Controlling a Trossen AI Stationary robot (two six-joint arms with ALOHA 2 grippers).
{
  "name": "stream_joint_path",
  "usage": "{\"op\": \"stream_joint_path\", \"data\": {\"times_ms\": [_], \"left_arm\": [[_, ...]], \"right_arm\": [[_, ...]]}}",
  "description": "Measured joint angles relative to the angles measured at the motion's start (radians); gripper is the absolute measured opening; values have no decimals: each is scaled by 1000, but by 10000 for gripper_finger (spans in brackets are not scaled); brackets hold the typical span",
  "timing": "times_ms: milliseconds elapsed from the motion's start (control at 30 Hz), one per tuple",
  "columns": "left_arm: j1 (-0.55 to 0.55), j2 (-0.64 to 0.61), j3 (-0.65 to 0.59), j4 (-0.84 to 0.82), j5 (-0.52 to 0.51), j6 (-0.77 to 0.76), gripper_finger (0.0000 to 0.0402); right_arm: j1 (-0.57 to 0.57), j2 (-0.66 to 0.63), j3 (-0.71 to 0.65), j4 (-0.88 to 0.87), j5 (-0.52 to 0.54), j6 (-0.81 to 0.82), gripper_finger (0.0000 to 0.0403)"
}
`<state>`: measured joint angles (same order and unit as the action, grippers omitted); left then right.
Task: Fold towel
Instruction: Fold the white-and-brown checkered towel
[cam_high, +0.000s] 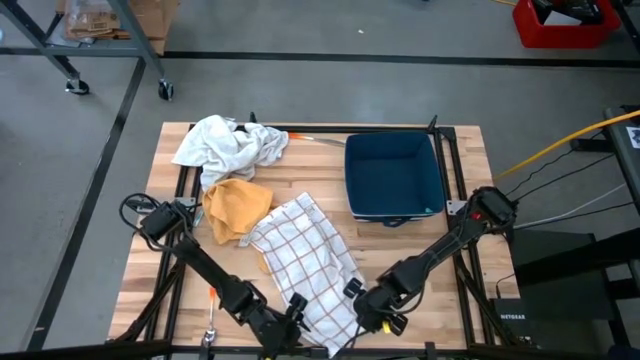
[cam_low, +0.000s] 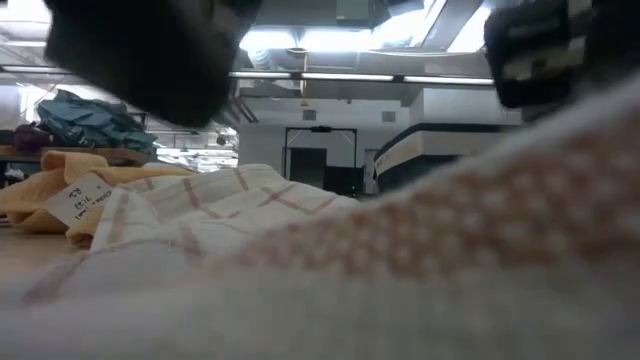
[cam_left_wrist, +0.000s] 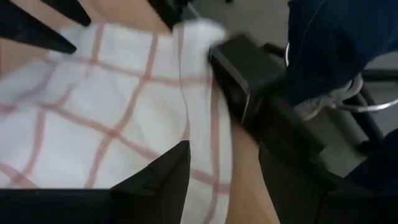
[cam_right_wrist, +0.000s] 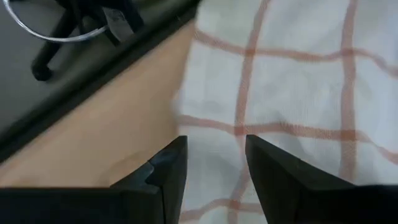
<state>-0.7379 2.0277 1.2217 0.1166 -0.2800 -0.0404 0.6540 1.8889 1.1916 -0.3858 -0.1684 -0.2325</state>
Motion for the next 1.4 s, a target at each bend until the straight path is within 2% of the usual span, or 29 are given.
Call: {"op": "stream_joint_path", "data": {"times_ms": [200,467,600,733,967,1033,1200,1400], "left_arm": [[6,37,-1,0,-1,3,184],[35,78,1,12,4,-70,184],[45,76,1,15,-8,-111,162],[44,71,0,10,-38,-162,112],[23,71,-2,41,-56,-379,11],[14,71,-1,56,-61,-448,7],[-7,71,19,57,-93,-512,4],[-23,69,63,58,-131,-515,4]], "right_arm": [[0,64,0,26,16,1,167],[0,91,5,42,23,1,167],[0,92,4,56,27,4,165],[0,94,3,63,37,4,135],[0,90,2,71,43,4,19],[0,83,1,71,46,8,14],[0,56,-3,61,63,136,37],[0,-4,-2,69,46,242,10]]}}
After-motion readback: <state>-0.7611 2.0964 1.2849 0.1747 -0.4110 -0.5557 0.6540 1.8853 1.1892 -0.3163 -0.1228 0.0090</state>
